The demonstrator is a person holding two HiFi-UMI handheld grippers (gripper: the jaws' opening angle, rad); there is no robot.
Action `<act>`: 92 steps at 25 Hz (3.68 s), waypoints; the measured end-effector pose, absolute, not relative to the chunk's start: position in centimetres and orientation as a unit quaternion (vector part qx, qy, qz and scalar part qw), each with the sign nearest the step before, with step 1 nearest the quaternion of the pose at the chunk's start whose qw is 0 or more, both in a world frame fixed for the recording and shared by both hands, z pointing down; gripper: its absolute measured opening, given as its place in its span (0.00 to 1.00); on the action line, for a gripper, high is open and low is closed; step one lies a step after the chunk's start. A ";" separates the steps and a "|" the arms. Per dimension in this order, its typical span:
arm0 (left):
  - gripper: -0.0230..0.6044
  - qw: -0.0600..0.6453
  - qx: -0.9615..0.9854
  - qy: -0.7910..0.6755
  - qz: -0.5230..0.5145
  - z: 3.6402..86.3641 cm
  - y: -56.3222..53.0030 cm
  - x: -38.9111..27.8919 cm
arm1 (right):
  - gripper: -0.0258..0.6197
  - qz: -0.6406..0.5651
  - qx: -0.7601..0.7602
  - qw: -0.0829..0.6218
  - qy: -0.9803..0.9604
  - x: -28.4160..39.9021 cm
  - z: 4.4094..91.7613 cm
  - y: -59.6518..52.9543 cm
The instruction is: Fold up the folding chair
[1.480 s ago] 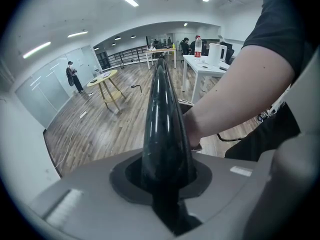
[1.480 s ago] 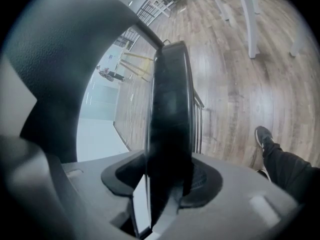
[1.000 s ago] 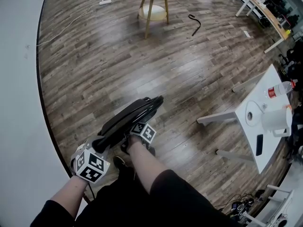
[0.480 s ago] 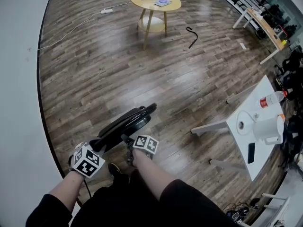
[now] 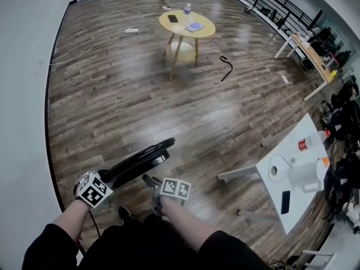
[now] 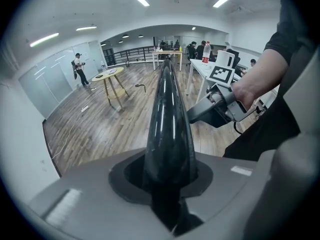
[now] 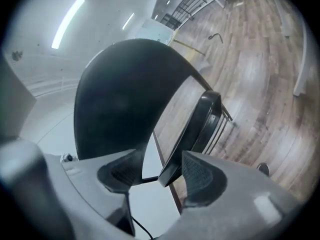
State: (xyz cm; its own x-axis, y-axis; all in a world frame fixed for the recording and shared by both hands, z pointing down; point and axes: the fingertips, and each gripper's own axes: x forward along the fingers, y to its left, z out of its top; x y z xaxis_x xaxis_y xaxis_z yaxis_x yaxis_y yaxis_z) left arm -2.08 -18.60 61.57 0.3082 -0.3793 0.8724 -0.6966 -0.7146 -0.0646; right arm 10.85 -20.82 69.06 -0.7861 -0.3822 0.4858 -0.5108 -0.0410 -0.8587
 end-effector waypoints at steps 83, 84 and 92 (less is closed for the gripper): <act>0.14 0.181 0.777 -0.327 0.506 62.6 -18.3 -0.8 | 0.14 -0.240 -0.255 0.517 -0.781 9.8 62.5 -26.7; 0.14 0.180 0.777 -0.328 0.507 62.6 -18.4 -0.9 | 0.14 -0.239 -0.255 0.517 -0.781 9.7 62.5 -26.8; 0.12 0.171 0.773 -0.337 0.510 62.2 -19.5 -1.6 | 0.13 -0.232 -0.244 0.525 -0.782 8.9 62.4 -28.3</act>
State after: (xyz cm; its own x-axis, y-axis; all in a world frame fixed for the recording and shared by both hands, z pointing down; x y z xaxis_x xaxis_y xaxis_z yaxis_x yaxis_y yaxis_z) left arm -1.59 -19.45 62.18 0.2532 -0.3473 0.9029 -0.6949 -0.7146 -0.0799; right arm 8.88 -28.26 62.36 -0.3309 0.1377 0.9336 0.6249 0.7733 0.1074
